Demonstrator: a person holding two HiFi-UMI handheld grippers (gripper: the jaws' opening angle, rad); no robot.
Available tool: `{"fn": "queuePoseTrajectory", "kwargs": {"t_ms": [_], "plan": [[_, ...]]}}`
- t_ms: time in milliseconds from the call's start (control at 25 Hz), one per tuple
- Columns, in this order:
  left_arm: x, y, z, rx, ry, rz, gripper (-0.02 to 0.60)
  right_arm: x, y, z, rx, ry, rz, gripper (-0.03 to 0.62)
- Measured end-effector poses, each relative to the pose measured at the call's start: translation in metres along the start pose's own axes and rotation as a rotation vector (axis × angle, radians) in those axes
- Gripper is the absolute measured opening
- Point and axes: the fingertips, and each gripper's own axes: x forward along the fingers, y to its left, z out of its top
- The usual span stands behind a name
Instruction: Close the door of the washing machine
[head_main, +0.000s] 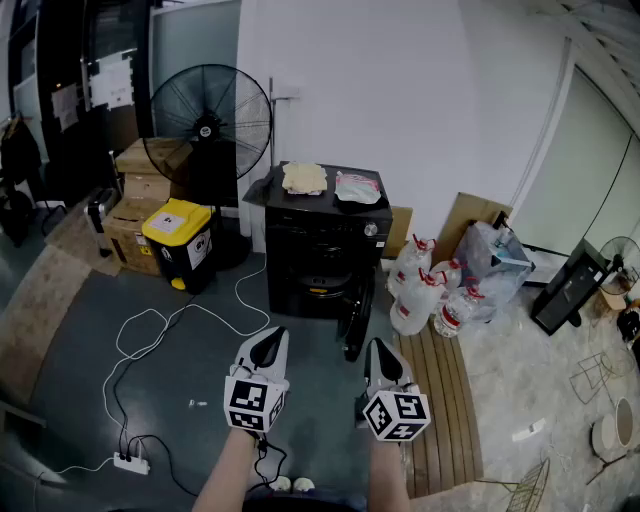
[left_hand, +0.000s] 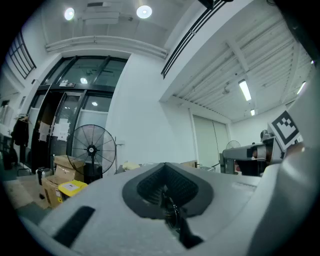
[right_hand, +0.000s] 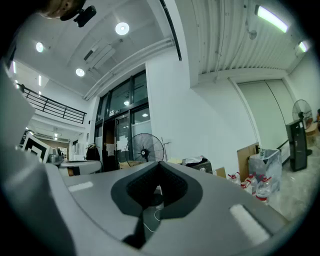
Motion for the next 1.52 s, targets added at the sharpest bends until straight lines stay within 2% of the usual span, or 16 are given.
{"fn": "queuePoseTrajectory", "kwargs": {"t_ms": [560, 1080, 1280, 1520], "plan": [[-0.003, 0.002, 0.000, -0.006, 0.005, 0.005, 0.008, -0.001, 0.004, -0.005, -0.005, 0.015, -0.001, 0.011], [-0.001, -0.006, -0.017, -0.012, 0.040, -0.002, 0.008, -0.003, -0.001, -0.046, 0.034, 0.088, 0.006, 0.012], [0.002, -0.007, -0.023, -0.019, 0.055, -0.006, 0.008, -0.002, -0.004, -0.045, 0.051, 0.073, 0.020, 0.043], [0.005, 0.002, -0.030, -0.026, 0.065, -0.003, 0.008, 0.006, -0.002, -0.046, 0.055, 0.048, 0.048, 0.173]]}}
